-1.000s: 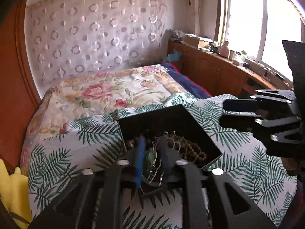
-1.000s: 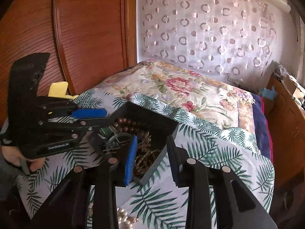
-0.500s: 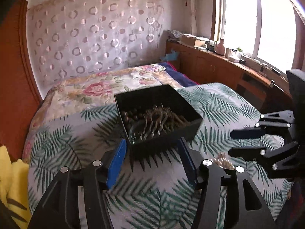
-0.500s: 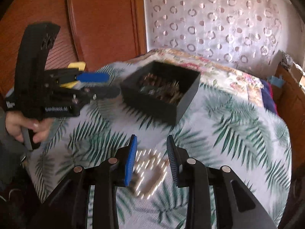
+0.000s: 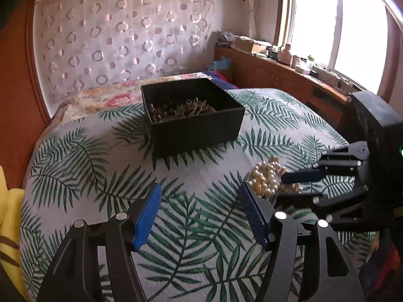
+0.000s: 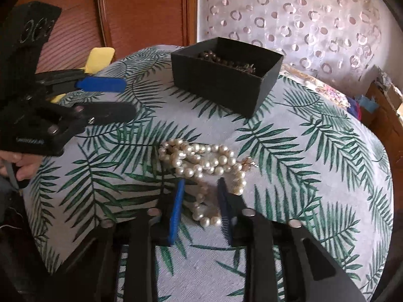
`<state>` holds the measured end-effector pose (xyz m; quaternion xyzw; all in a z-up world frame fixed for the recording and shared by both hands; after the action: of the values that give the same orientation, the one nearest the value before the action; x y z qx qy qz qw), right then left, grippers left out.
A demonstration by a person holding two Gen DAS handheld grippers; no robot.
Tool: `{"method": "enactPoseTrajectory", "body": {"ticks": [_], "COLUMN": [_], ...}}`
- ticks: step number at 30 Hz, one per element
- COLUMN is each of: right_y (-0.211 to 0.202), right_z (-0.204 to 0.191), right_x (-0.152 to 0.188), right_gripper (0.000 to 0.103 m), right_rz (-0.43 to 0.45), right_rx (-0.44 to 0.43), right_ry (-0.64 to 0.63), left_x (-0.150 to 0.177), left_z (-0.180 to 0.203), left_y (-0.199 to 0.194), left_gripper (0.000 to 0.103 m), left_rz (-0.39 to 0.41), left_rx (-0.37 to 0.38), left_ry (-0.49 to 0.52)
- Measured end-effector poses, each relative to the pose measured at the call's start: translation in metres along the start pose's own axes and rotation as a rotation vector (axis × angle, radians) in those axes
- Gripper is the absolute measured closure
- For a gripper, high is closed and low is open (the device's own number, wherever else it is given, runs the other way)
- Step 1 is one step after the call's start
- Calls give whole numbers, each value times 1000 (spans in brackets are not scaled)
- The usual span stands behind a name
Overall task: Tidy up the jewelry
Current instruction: 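Reach the right tool to the remaining pearl strand and close on it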
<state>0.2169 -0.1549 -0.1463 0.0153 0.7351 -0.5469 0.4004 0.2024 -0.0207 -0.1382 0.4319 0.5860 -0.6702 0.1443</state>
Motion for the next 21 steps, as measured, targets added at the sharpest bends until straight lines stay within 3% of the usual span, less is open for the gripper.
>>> {"method": "enactPoseTrajectory", "body": {"ticks": [1, 4, 12, 21], "right_y": [0, -2, -49, -100], "right_z": [0, -4, 2, 40], "right_x": [0, 1, -6, 5], "right_gripper": [92, 95, 95, 95], "right_rz": [1, 1, 97, 164], "right_rx": [-3, -13, -47, 19], "right_ry": [-1, -11, 15, 64], "left_x": [2, 3, 2, -6], "left_z": [0, -2, -3, 21], "left_y": [0, -1, -3, 8], "left_gripper": [41, 41, 41, 41], "left_rz": [-1, 0, 4, -7], "left_rx": [0, 0, 1, 45], "left_ry": [-3, -12, -16, 19]}}
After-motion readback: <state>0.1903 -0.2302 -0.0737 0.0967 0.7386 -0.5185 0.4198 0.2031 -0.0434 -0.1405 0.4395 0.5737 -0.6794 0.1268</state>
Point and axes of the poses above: each gripper's, at about its wrist camera, not at the fingertips, and y roughly the way its jaws point, z to its right, x to its underside, the point moved 8 cm from there along y, roughly the way its jaws point, and after that the axes turned 9 degrees about y, right-handed, at the moved point
